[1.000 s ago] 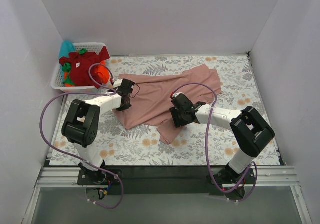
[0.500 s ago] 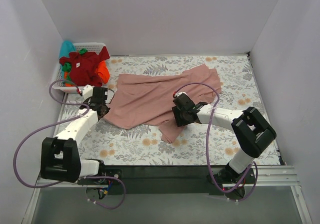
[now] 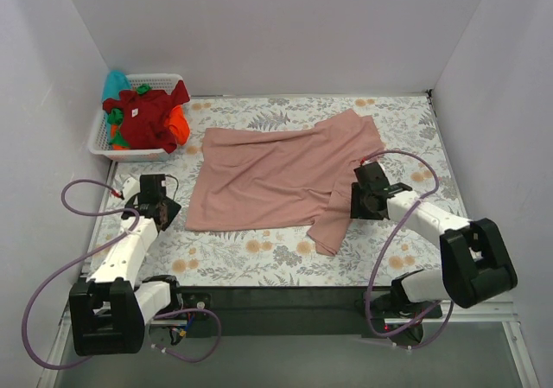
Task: Fold and stack the t-shirts
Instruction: Flatten the tshirt out
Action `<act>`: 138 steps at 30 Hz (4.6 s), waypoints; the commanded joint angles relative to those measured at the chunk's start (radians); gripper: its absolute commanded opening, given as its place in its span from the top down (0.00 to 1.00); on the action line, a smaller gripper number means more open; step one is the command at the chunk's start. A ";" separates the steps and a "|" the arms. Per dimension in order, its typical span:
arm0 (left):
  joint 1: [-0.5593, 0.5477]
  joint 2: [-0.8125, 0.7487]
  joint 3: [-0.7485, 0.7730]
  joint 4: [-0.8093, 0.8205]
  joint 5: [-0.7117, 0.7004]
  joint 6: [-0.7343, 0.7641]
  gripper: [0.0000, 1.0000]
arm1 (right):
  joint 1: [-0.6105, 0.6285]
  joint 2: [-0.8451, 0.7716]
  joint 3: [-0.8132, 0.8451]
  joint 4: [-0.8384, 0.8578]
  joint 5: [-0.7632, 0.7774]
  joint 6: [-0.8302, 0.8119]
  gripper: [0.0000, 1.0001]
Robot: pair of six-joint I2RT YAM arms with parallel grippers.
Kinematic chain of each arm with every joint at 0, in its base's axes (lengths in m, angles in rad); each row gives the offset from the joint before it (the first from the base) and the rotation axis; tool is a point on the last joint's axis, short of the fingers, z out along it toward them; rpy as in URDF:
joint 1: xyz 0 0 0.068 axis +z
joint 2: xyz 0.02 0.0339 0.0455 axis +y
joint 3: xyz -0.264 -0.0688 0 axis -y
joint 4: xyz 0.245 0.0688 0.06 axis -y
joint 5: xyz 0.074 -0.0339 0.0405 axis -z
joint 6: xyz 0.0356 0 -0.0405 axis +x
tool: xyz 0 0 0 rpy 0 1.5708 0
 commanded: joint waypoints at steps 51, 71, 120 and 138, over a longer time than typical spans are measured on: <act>-0.212 0.171 0.164 0.084 0.105 0.227 0.25 | 0.118 0.245 0.461 -0.055 0.024 -0.075 0.46; -0.212 -0.061 0.040 0.077 0.032 0.230 0.25 | 0.354 0.412 0.564 -0.168 0.246 0.211 0.45; -0.212 -0.064 0.033 0.091 0.056 0.237 0.25 | 0.350 0.381 0.506 -0.208 0.314 0.237 0.96; -0.212 -0.028 0.032 0.084 0.055 0.224 0.27 | -0.332 -0.259 -0.031 -0.220 0.115 0.140 0.99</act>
